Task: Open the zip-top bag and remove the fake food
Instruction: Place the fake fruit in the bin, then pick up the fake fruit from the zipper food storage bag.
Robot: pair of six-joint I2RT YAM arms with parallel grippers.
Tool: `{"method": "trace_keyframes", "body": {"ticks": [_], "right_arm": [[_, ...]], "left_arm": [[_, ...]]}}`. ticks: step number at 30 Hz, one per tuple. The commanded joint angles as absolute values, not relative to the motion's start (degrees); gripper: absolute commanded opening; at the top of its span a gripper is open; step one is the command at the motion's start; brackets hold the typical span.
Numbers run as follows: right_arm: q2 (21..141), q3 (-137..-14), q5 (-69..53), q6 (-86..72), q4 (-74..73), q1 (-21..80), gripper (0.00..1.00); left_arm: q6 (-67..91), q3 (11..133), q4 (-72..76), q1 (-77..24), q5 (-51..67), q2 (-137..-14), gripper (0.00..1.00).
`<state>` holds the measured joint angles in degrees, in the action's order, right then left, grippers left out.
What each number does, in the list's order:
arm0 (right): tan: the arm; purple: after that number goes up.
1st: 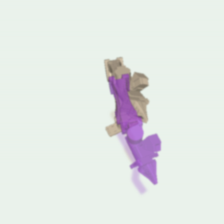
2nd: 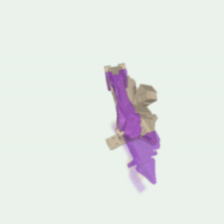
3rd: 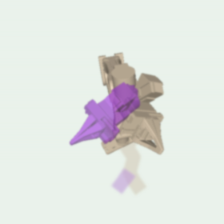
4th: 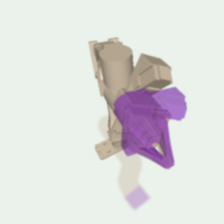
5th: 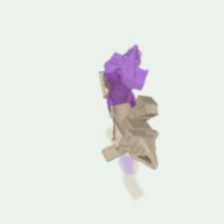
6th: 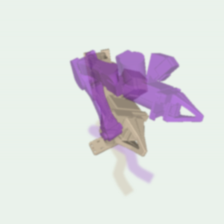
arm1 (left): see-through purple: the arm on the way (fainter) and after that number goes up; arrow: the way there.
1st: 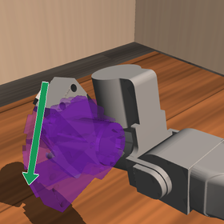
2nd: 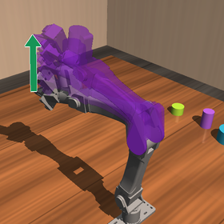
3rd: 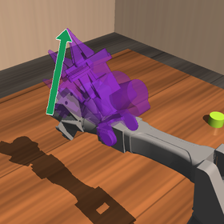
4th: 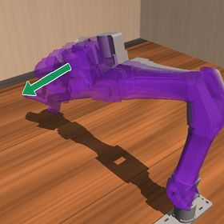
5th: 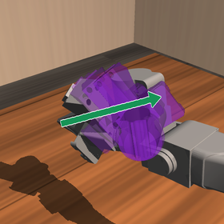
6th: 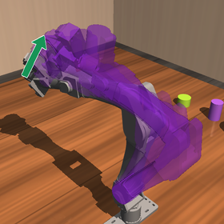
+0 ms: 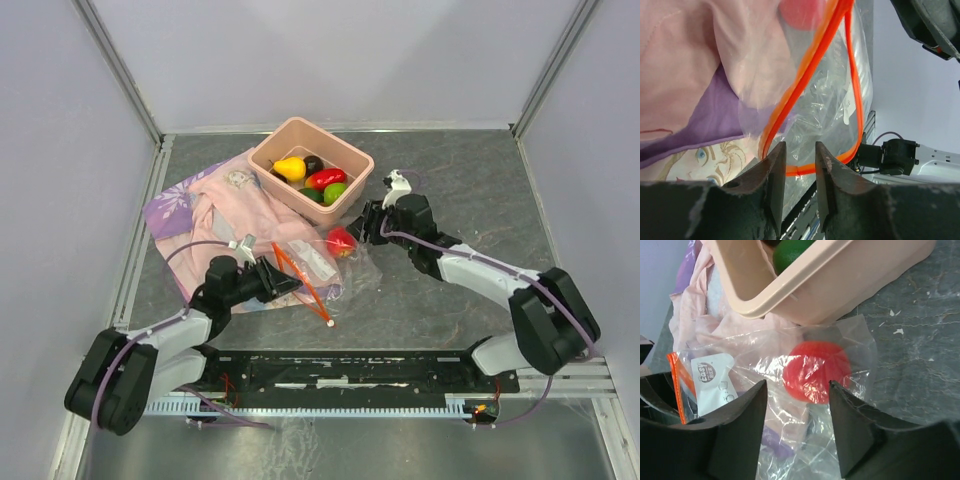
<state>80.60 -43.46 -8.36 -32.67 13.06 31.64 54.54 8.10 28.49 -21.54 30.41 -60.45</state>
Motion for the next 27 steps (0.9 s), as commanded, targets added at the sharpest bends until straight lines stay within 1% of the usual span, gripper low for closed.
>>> {"method": "trace_keyframes", "body": {"ticks": [1, 3, 6, 13, 16, 21, 25, 27], "right_arm": [[85.6, -44.2, -9.0, -39.4, 23.1, 30.0, 0.56], [87.9, -45.2, -9.8, -40.7, 23.9, 29.5, 0.51], [91.1, -46.9, -10.2, -41.2, 23.9, 29.3, 0.5], [98.0, -50.6, -15.4, -40.3, 24.4, 29.3, 0.44], [98.8, -50.4, -17.7, -40.3, 24.4, 29.4, 0.41], [98.3, -48.7, -20.6, -39.9, 24.3, 29.4, 0.37], [98.1, -48.0, -22.3, -39.6, 23.1, 29.4, 0.31], [97.6, -47.7, -20.6, -38.9, 20.9, 29.4, 0.28]], "left_arm": [[55.7, 11.2, 35.2, -21.8, 28.7, -63.3, 0.38], [55.5, 12.0, 35.5, -21.7, 28.2, -64.6, 0.4], [55.4, 12.5, 36.2, -21.9, 26.8, -66.0, 0.43], [55.7, 14.5, 39.0, -22.3, 26.5, -70.5, 0.48], [55.4, 15.7, 39.7, -22.7, 26.5, -72.3, 0.52], [55.1, 17.4, 41.1, -23.7, 26.2, -75.8, 0.62], [55.0, 18.7, 42.6, -24.7, 26.0, -79.5, 0.64], [54.9, 19.0, 43.0, -25.2, 25.5, -80.7, 0.64]]}}
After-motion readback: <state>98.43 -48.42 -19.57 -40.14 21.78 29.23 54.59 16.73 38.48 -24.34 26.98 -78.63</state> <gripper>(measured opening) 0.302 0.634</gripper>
